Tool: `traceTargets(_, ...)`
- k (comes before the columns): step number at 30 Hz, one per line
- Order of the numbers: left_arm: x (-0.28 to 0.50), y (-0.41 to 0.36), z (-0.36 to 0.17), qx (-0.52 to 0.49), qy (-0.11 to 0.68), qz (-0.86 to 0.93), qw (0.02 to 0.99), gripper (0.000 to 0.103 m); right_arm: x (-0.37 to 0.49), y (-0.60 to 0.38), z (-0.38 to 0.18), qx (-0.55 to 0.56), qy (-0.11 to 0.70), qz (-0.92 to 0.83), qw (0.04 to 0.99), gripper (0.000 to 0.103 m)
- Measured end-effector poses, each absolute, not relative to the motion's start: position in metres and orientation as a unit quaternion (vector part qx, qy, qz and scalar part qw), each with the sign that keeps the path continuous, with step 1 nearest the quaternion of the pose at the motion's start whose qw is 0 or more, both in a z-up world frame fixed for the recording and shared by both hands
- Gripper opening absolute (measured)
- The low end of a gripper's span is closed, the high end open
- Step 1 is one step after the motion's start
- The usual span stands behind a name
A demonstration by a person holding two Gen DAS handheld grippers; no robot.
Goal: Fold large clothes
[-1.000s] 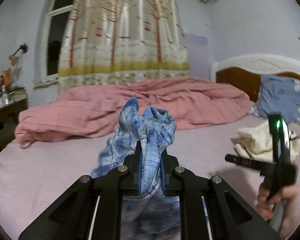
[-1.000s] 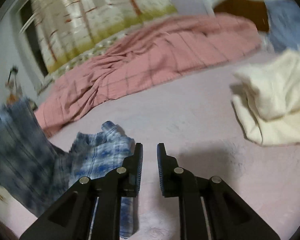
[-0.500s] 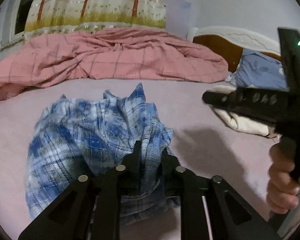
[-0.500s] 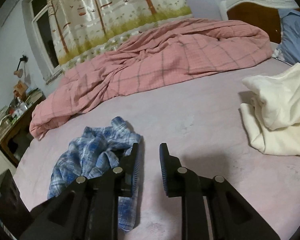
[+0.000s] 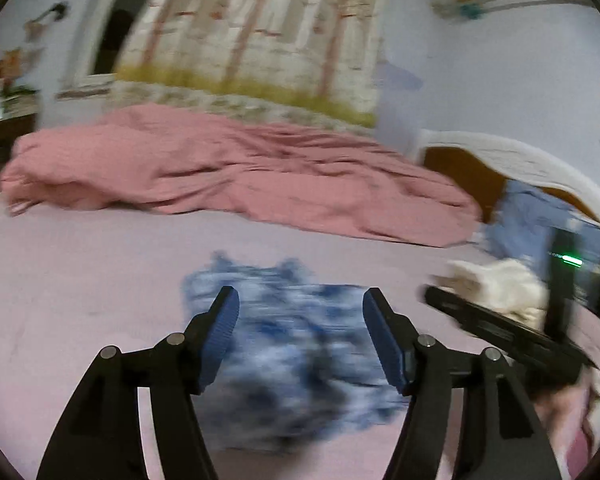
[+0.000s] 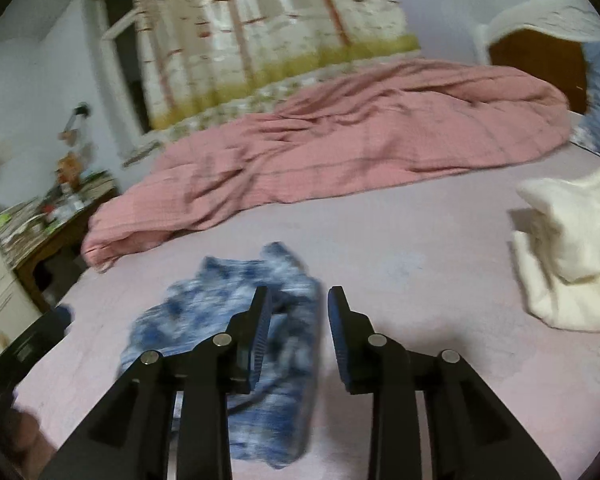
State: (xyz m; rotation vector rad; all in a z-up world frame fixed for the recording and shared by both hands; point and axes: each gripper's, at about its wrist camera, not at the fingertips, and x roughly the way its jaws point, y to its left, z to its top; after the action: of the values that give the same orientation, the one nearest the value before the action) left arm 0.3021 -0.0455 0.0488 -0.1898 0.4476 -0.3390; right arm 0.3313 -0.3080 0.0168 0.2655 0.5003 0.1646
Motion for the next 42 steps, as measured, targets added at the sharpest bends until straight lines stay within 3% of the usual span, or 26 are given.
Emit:
traceTargets(4, 0.329, -0.029, 0.019, -0.120, 0.299, -0.120, 0.939, 0.064, 0.323, -0.275, 0.017, 0.085, 0.238, 0.159, 0.954, 0.043)
traceTargets(6, 0.339, -0.028, 0.002, -0.122, 0.337, -0.115, 0.927, 0.064, 0.317, -0.259, 0.017, 0.058, 0.230, 0.173, 0.956, 0.057)
traceTargets(10, 0.347, -0.033, -0.019, -0.101, 0.371, -0.097, 0.918, 0.065, 0.320, -0.248, 0.007, 0.055, 0.252, 0.132, 0.957, 0.058)
traceTargets(11, 0.345, -0.036, -0.023, -0.093, 0.373, -0.095, 0.918, 0.067, 0.322, -0.254, 0.002, 0.090, 0.261, 0.126, 0.953, 0.053)
traceTargets(12, 0.345, -0.038, -0.025, -0.084, 0.376, -0.090, 0.918, 0.067, 0.325, -0.259, -0.001, 0.118, 0.271, 0.131, 0.946, 0.030)
traceTargets(15, 0.344, -0.037, -0.030, -0.087, 0.389, -0.093, 0.912, 0.067, 0.334, -0.258, -0.004, 0.080, 0.297, 0.114, 0.945, 0.010)
traceTargets(19, 0.339, -0.038, -0.039, -0.081, 0.401, -0.099, 0.907, 0.069, 0.356, -0.257, -0.029, 0.048, 0.381, 0.097, 0.918, 0.010)
traceTargets(24, 0.337, -0.040, -0.033, -0.074, 0.402, -0.100, 0.907, 0.069, 0.357, -0.269, -0.025, 0.069, 0.379, 0.092, 0.918, 0.011)
traceTargets(25, 0.336, -0.040, -0.033, -0.076, 0.400, -0.103, 0.908, 0.068, 0.354, -0.271, -0.022, 0.073, 0.363, 0.089, 0.925, 0.013)
traceTargets(26, 0.335, -0.040, -0.033, -0.077, 0.400, -0.108, 0.907, 0.068, 0.350, -0.272, -0.017, 0.072, 0.341, 0.087, 0.933, 0.021)
traceTargets(28, 0.336, -0.041, -0.035, -0.078, 0.407, -0.114, 0.903, 0.068, 0.342, -0.273, -0.004, 0.068, 0.290, 0.092, 0.950, 0.042)
traceTargets(29, 0.337, -0.042, -0.036, -0.080, 0.409, -0.117, 0.901, 0.068, 0.339, -0.274, 0.001, 0.070, 0.270, 0.097, 0.955, 0.058)
traceTargets(34, 0.333, -0.045, -0.039, -0.084, 0.417, -0.131, 0.895, 0.068, 0.369, -0.277, -0.010, 0.119, 0.308, 0.163, 0.930, 0.058)
traceTargets(35, 0.332, -0.046, -0.039, -0.083, 0.416, -0.130, 0.896, 0.068, 0.379, -0.276, -0.017, 0.122, 0.329, 0.158, 0.923, 0.056)
traceTargets(37, 0.331, -0.047, -0.038, -0.079, 0.412, -0.131, 0.898, 0.068, 0.386, -0.273, -0.027, 0.113, 0.341, 0.148, 0.921, 0.029)
traceTargets(38, 0.330, -0.047, -0.038, -0.081, 0.412, -0.131, 0.898, 0.068, 0.386, -0.274, -0.028, 0.111, 0.336, 0.138, 0.925, 0.010)
traceTargets(42, 0.327, -0.044, -0.035, -0.092, 0.406, -0.143, 0.898, 0.068, 0.368, -0.286, -0.014, 0.120, 0.260, 0.126, 0.950, 0.005)
